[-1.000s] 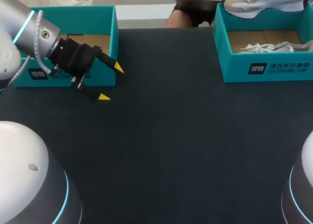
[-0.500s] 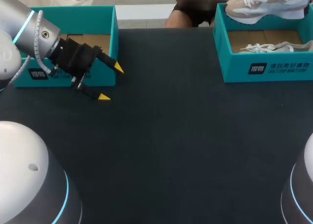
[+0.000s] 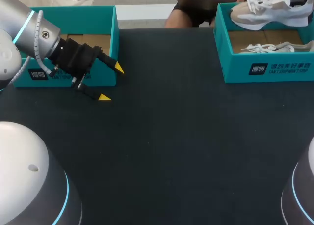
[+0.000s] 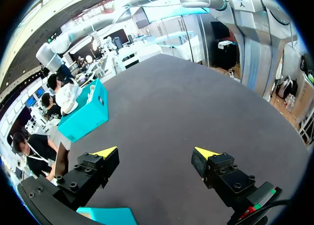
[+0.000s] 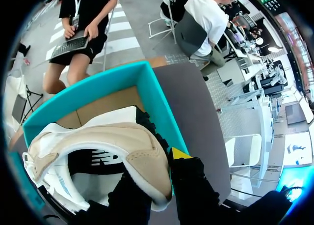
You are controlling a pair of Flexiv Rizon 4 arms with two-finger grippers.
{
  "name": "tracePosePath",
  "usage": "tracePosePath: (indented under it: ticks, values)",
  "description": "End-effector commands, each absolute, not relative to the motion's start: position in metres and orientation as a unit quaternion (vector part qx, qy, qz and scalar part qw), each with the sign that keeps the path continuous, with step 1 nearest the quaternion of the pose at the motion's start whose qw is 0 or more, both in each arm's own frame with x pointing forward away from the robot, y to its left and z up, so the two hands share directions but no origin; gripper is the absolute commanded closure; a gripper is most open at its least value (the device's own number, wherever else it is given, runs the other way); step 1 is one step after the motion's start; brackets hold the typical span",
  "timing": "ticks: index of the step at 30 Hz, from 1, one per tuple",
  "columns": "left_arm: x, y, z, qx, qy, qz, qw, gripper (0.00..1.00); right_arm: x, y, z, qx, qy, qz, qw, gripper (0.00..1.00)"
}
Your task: Take the shoe out of the shoebox, open the shoe tongue, remove and reinsert the insole, then place the shoe into the shoebox
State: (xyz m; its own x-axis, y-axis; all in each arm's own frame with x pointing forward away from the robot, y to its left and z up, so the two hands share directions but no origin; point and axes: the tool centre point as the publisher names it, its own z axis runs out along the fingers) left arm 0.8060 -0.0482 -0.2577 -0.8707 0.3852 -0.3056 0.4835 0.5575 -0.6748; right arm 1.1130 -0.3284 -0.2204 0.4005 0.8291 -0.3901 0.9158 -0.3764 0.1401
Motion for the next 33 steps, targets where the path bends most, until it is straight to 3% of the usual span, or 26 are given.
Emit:
tracePosePath:
  ticks: [1,33]
  values:
    - [0.806,-0.048,-0.258,0.247,0.881,-0.399,0.061,0.0,1.121,-0.336,-0.227,0.82,0.533,-0.134,0.163,1.0]
    - [0.806,-0.048,-0.258,0.247,0.881,-0.399,0.061,0.0,1.154,-0.35,-0.296,0.794,0.568,-0.144,0.161,1.0]
